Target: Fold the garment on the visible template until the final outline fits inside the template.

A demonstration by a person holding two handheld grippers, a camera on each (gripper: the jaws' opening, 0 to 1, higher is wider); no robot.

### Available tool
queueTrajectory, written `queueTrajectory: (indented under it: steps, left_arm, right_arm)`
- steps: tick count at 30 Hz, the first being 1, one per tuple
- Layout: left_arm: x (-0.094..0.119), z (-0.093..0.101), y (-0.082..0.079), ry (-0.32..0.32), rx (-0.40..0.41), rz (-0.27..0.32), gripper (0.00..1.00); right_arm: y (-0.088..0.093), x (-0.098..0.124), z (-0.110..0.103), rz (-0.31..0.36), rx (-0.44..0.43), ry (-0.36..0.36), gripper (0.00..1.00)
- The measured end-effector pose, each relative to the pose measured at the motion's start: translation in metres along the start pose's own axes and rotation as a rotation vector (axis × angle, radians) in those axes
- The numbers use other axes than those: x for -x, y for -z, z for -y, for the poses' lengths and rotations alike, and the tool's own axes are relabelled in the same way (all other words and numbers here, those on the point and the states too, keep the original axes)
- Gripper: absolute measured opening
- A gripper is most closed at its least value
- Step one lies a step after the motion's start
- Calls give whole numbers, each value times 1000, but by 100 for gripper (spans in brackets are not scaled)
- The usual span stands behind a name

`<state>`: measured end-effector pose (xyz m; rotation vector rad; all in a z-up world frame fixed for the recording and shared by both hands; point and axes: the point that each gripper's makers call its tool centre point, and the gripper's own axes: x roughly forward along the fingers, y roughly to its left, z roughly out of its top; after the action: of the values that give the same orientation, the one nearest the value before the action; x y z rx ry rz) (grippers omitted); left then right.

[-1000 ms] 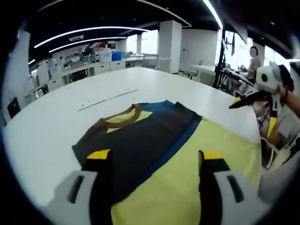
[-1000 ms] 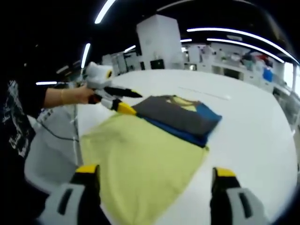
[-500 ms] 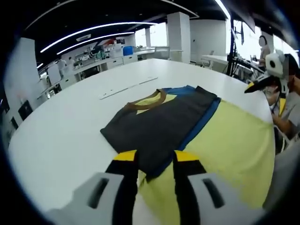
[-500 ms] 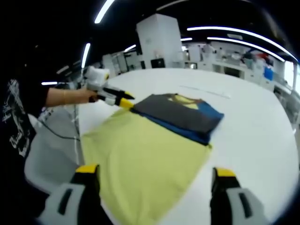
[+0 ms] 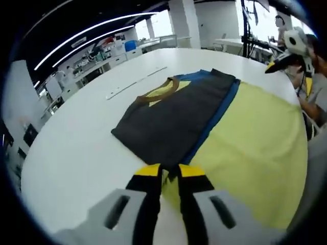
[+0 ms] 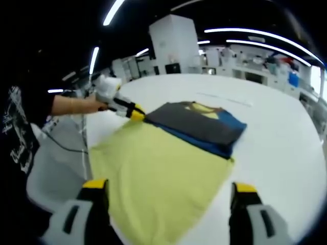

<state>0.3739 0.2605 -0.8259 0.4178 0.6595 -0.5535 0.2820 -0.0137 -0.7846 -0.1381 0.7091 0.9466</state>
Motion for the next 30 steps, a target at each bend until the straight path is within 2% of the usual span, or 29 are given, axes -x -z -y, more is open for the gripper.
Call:
queueTrajectory:
  steps: [6, 11, 16, 28, 30]
  left_arm:
    - [-1, -5, 5, -19, -34, -27, 4]
    - [-2, -5, 8, -17, -23, -40, 1]
    - [5, -8, 0, -24, -30, -2, 0]
    - [9, -16, 2, -18, -23, 24, 0]
    - [8, -16, 7, -18, -10, 18, 0]
  right_arm:
    - [0, 0, 0, 2, -3, 5, 99]
    - [0, 0, 2, 8, -11, 9, 99]
    - [0, 0, 4, 11, -14, 12, 99]
    - [2, 1, 4, 11, -23, 20, 99]
    - [4, 2, 5, 6, -24, 23, 99]
